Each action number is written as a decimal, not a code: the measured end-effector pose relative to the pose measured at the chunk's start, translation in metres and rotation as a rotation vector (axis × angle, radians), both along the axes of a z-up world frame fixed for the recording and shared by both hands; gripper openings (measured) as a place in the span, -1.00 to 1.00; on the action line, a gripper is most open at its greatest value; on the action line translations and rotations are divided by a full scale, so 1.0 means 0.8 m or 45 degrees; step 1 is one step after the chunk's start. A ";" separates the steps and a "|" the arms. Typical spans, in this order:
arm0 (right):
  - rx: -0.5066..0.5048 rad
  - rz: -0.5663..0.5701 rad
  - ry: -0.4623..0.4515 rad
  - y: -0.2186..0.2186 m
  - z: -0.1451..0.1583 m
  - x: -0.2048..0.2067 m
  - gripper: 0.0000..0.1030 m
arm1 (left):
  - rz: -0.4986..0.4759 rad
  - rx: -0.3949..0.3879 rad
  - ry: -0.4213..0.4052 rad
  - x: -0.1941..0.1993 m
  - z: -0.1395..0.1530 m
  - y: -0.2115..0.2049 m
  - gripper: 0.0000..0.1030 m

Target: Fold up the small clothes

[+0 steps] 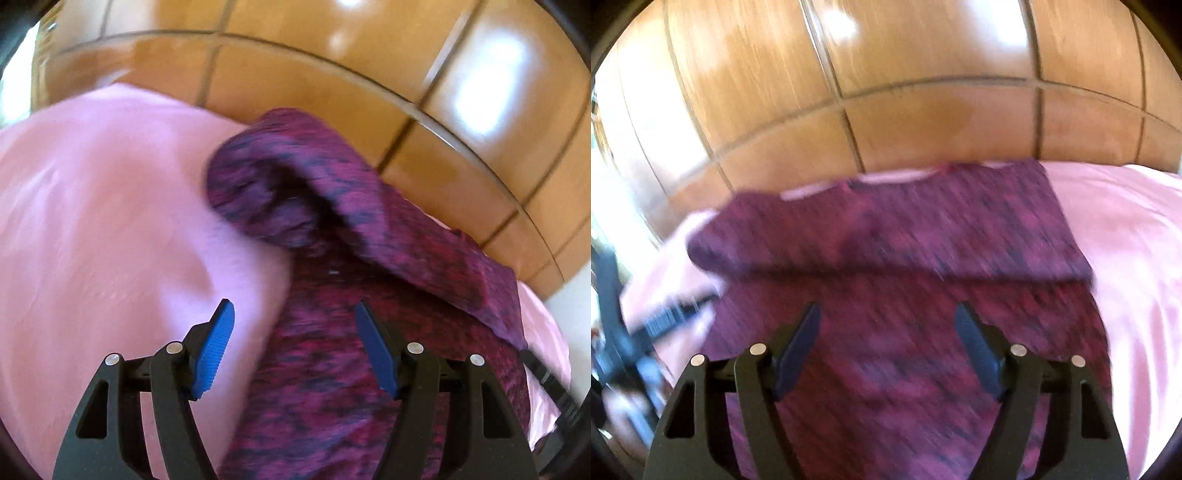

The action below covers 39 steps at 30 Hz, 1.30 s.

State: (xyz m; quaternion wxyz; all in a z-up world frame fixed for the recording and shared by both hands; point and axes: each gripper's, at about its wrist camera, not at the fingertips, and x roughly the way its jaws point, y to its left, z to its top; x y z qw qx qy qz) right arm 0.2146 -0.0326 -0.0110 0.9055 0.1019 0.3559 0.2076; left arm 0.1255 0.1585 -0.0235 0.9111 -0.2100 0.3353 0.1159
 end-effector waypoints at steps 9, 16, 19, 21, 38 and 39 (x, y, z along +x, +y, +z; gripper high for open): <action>-0.021 0.031 0.235 0.088 -0.019 0.113 -0.16 | 0.127 0.001 0.069 0.024 -0.006 0.036 0.30; -0.050 0.097 0.039 0.087 0.037 0.098 -0.82 | 0.118 0.003 0.091 0.074 -0.001 0.034 0.30; -0.035 0.093 -0.059 0.072 0.068 0.089 -0.82 | 0.137 0.049 0.116 0.092 -0.003 0.030 0.30; -0.034 0.073 -0.116 0.061 0.083 0.085 -0.83 | 0.141 0.053 0.133 0.101 -0.005 0.030 0.30; -0.006 -0.328 0.173 -0.097 -0.048 0.117 -0.83 | 0.120 0.184 0.201 0.115 -0.021 0.021 0.36; 0.006 -0.332 0.175 -0.097 -0.049 0.117 -0.83 | 0.118 0.179 0.200 0.115 -0.020 0.021 0.36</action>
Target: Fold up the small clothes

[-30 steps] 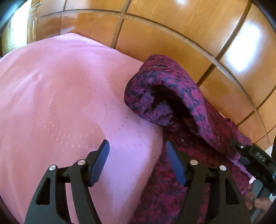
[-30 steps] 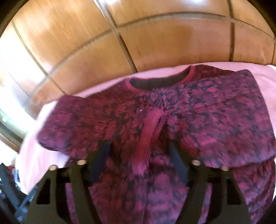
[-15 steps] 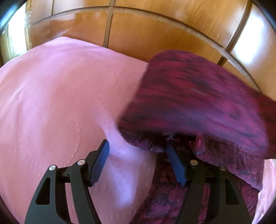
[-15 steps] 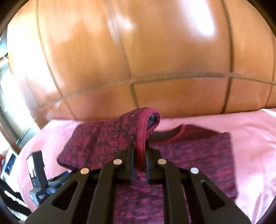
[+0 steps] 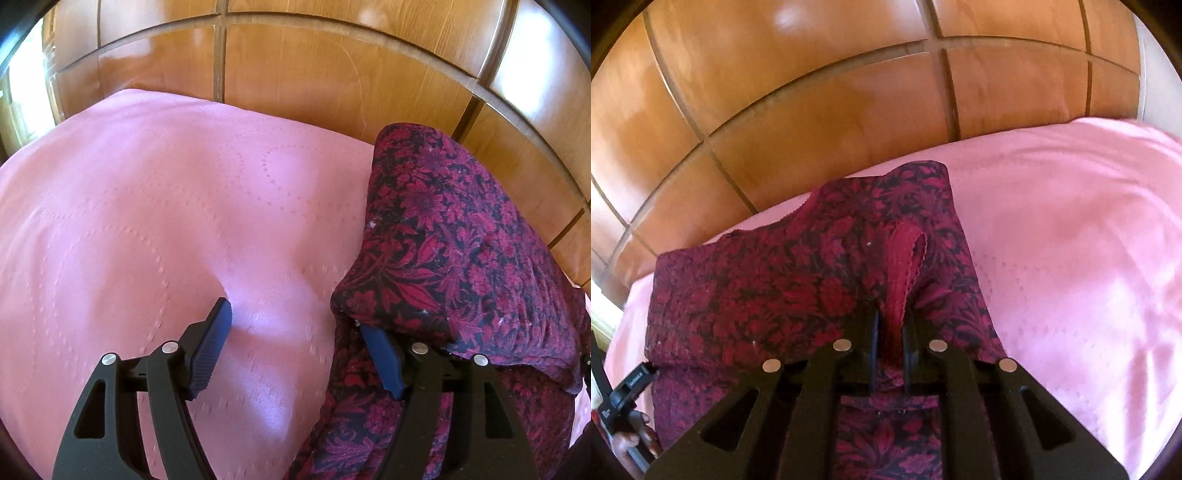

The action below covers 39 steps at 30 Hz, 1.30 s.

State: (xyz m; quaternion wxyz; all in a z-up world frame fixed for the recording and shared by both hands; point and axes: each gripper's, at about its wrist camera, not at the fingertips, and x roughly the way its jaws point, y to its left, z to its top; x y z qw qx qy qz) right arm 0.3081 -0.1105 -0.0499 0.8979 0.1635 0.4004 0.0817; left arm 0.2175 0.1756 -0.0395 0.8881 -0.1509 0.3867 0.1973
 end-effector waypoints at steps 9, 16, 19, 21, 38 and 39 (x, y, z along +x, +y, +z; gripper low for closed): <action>0.127 0.013 -0.034 -0.033 0.013 -0.005 0.04 | -0.094 -0.181 -0.145 -0.053 0.037 0.027 0.36; 0.219 -0.009 -0.002 -0.047 0.012 0.020 0.04 | -0.176 -0.347 -0.167 -0.016 0.054 0.061 0.36; 0.190 -0.011 -0.001 -0.044 0.014 0.033 -0.02 | -0.196 -0.483 -0.169 0.015 0.048 0.070 0.36; 0.173 -0.001 -0.009 -0.044 0.016 0.030 -0.06 | -0.204 -0.556 -0.178 0.035 0.046 0.073 0.36; -0.037 0.078 -0.168 -0.010 0.052 0.017 -0.78 | -0.264 -0.384 -0.205 0.112 0.052 0.039 -1.00; -0.044 0.070 -0.175 -0.008 0.053 0.015 -0.78 | -0.251 -0.337 -0.162 0.114 0.044 0.035 -1.00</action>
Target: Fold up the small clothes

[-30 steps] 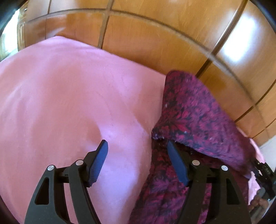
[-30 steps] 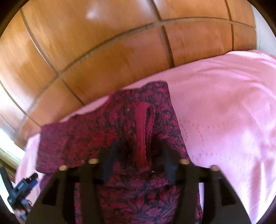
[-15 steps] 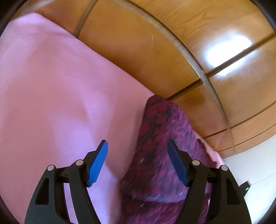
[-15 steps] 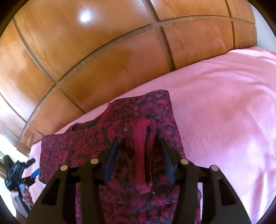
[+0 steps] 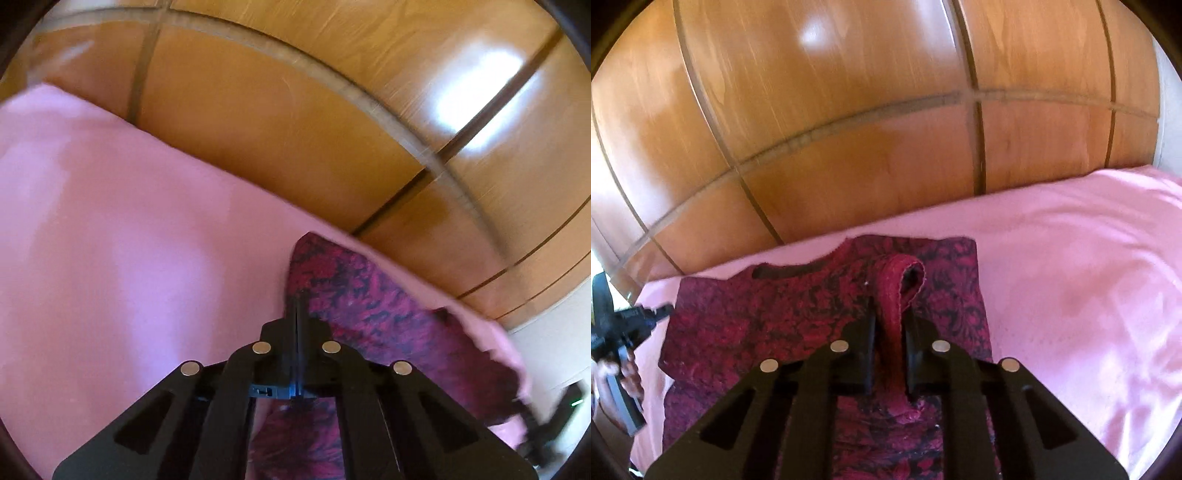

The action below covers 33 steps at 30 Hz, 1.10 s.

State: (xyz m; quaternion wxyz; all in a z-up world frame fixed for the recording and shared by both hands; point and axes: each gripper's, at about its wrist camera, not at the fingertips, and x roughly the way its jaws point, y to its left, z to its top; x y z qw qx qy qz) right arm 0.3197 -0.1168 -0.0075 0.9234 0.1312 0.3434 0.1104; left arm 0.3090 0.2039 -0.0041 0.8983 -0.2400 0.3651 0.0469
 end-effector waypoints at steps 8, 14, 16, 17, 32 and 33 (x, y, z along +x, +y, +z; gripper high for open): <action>-0.040 -0.008 0.139 0.013 -0.050 0.020 -0.63 | 0.083 0.159 0.151 0.005 -0.027 -0.003 -1.00; -0.111 -0.037 0.071 0.008 -0.026 0.004 -0.03 | 0.040 -0.058 -0.127 -0.018 0.024 0.013 0.10; -0.158 -0.086 0.005 0.004 -0.013 -0.014 0.05 | 0.021 -0.017 -0.173 -0.017 0.040 0.006 0.10; -0.161 -0.093 -0.027 0.002 -0.005 -0.023 0.05 | -0.010 0.011 -0.191 -0.014 0.047 -0.001 0.02; -0.248 0.101 0.093 0.075 -0.049 0.025 0.05 | -0.218 0.217 0.067 0.071 -0.029 -0.073 -0.52; -0.256 0.099 0.087 0.075 -0.050 0.026 0.07 | -0.212 0.218 0.058 0.068 -0.030 -0.072 -0.52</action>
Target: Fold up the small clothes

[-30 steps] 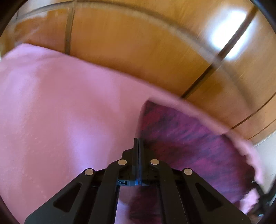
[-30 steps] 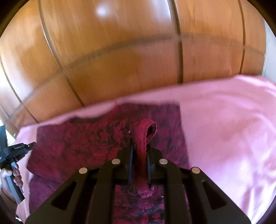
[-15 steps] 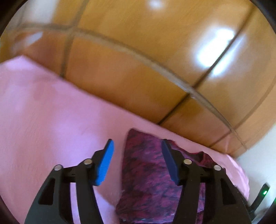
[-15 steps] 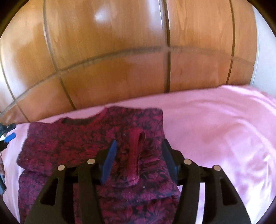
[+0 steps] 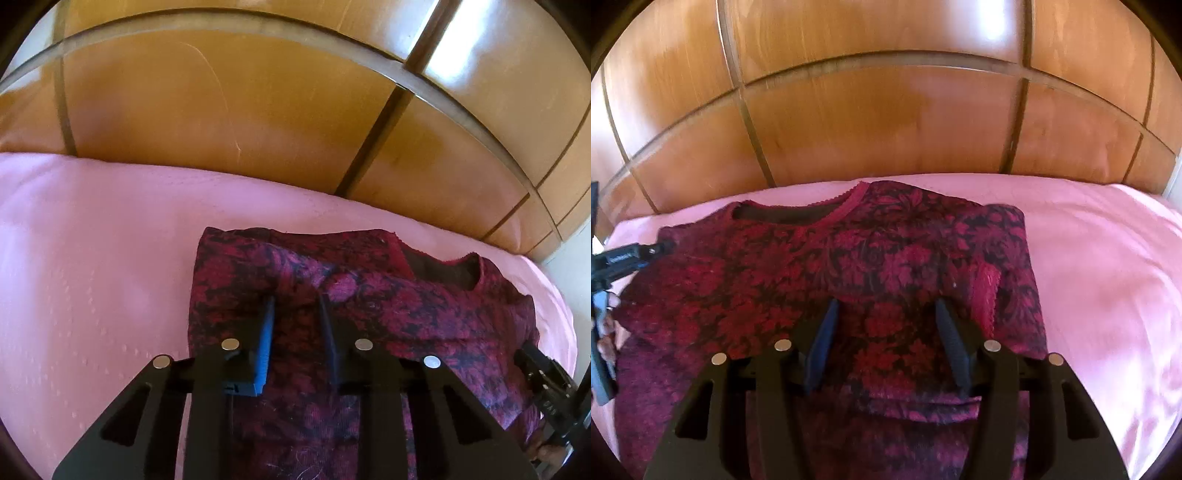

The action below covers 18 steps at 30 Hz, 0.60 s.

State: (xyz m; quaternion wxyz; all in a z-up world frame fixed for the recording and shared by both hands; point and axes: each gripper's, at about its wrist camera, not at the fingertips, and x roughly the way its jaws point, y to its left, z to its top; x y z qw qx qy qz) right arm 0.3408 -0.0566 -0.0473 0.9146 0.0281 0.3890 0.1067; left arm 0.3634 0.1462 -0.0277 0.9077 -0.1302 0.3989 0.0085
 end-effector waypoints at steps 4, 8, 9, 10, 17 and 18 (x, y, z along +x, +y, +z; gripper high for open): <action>-0.033 -0.001 -0.051 0.005 -0.003 -0.007 0.08 | 0.039 0.044 -0.033 -0.022 0.008 -0.005 -0.52; -0.027 0.005 -0.030 0.001 0.003 -0.006 0.18 | 0.129 0.102 -0.072 -0.075 0.031 -0.008 -0.50; -0.025 0.009 -0.029 0.002 0.006 -0.006 0.33 | 0.124 0.110 -0.081 -0.089 0.033 -0.011 -0.36; -0.008 0.017 -0.038 -0.001 0.013 -0.014 0.41 | 0.112 0.123 -0.105 -0.112 0.035 -0.018 -0.22; 0.017 -0.008 -0.043 -0.003 0.009 -0.063 0.54 | 0.029 0.300 -0.017 -0.138 0.003 -0.049 -0.19; -0.005 -0.008 -0.044 0.000 0.002 -0.063 0.55 | 0.028 0.315 -0.010 -0.137 0.002 -0.050 -0.19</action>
